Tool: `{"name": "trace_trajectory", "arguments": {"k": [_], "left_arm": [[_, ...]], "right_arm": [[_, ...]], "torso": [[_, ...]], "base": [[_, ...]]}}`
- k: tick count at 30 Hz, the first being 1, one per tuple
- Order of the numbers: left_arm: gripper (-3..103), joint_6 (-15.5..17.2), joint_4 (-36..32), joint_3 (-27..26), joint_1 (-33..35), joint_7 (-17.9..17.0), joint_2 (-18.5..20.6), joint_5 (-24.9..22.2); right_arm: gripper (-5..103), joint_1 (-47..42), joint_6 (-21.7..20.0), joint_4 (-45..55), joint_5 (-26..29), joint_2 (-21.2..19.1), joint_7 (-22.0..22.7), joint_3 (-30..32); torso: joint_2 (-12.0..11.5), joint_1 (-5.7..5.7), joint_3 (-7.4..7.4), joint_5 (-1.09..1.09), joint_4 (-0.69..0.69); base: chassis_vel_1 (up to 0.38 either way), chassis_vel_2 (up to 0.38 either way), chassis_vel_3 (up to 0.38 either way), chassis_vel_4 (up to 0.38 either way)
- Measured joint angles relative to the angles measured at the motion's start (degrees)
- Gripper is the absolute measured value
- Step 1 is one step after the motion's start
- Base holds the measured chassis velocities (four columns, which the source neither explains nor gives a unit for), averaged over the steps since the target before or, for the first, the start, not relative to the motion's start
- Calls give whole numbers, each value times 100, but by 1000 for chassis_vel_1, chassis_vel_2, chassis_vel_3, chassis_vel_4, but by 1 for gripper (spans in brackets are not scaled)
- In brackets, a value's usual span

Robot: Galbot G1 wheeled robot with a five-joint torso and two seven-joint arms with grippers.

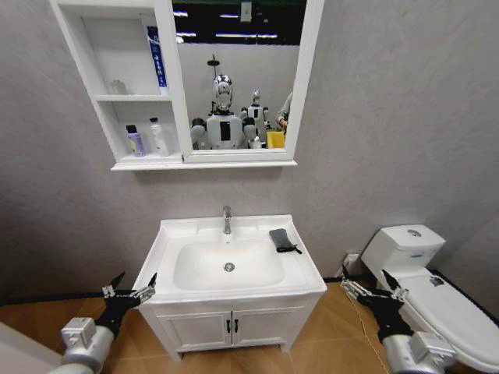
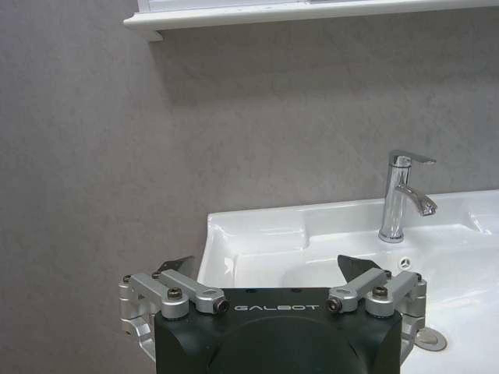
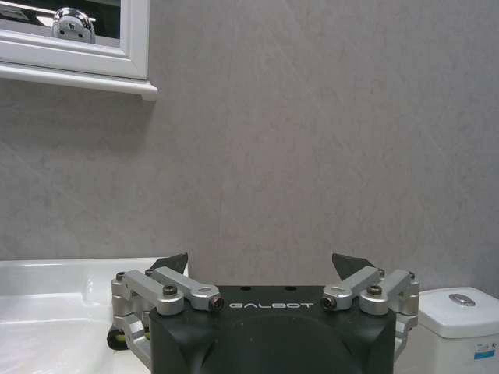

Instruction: Move facial cleanser and shampoo from washbasin to cabinet, then wipe washbasin with towel.

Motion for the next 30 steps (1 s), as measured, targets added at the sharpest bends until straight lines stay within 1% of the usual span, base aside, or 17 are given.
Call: {"name": "trace_trajectory", "arguments": {"k": [7, 11, 15, 17, 18, 20, 22, 23, 24, 25, 26, 27, 28, 29, 30], "left_arm": [[100, 0, 0, 0, 0, 0, 0, 0], [100, -1, 0, 0, 0, 1, 0, 0], [100, -1, 0, 0, 1, 0, 0, 0], [100, -1, -1, 0, 0, 0, 0, 0], [100, -1, -1, 0, 0, 0, 0, 0], [100, -1, 0, 0, 0, 0, 0, 0], [100, -1, 0, 0, 0, 0, 0, 0], [100, -1, -3, 0, 1, 1, 0, 0], [100, -2, -3, 0, 0, 1, 0, 0], [100, -2, -3, 0, 0, 1, 0, 0], [100, -1, -1, 0, 1, 0, 0, 0], [100, -1, -2, 0, 1, 1, 0, 0], [100, -1, -2, 0, 1, 1, 0, 0], [100, -2, -3, 0, 1, 0, 0, 0], [100, -1, -2, 0, 0, 1, 0, 0]], "right_arm": [[100, 3, 0, -3, 2, -1, -1, -2], [100, 3, 0, -4, 3, -1, -2, -3], [100, 5, 1, -6, 5, -1, -2, -3], [100, 5, 0, -8, 6, -1, -2, -3], [100, 5, 0, -8, 6, -1, -2, -3], [100, 5, 1, -8, 7, -1, -3, -4], [100, 5, 1, -8, 6, -2, -3, -3], [100, 5, 0, -9, 7, -2, -2, -3], [100, 5, 0, -10, 7, -1, -2, -3], [100, 5, 0, -10, 7, -1, -2, -3], [100, 5, 1, -9, 7, -1, -3, -3], [100, 5, 0, -9, 7, -2, -2, -3], [100, 5, 0, -9, 7, -2, -2, -3], [100, 5, 0, -11, 8, -2, -2, -3], [100, 5, 0, -10, 8, -2, -2, -4]], "torso": [[0, -1, 0, 0, 0], [2, -4, -2, 1, -1], [2, -3, -1, -3, 1], [1, -2, 0, 5, -1], [1, -2, 0, 5, -1], [2, -2, -1, -6, 0], [2, -3, -1, -6, 0], [1, -3, -1, 11, -2], [1, -3, 0, 3, -1], [1, -3, 0, 3, -1], [2, -4, -1, -12, 1], [3, -5, -2, -4, -1], [3, -5, -2, -4, -1], [2, -3, 0, 11, -1], [2, -3, 0, 3, -1]], "base": [[170, -175, -157, 169], [240, -230, -244, 217], [267, -276, -277, 277], [306, -306, -321, 315], [328, -306, -338, 350], [327, -371, -327, 374], [353, -357, -347, 365], [370, -376, -378, 356], [370, -395, -354, 390], [370, -395, -354, 390], [346, -395, -325, 355], [409, -361, -325, 329], [409, -361, -325, 329], [379, -351, -404, 329], [379, -351, -328, 365]]}}
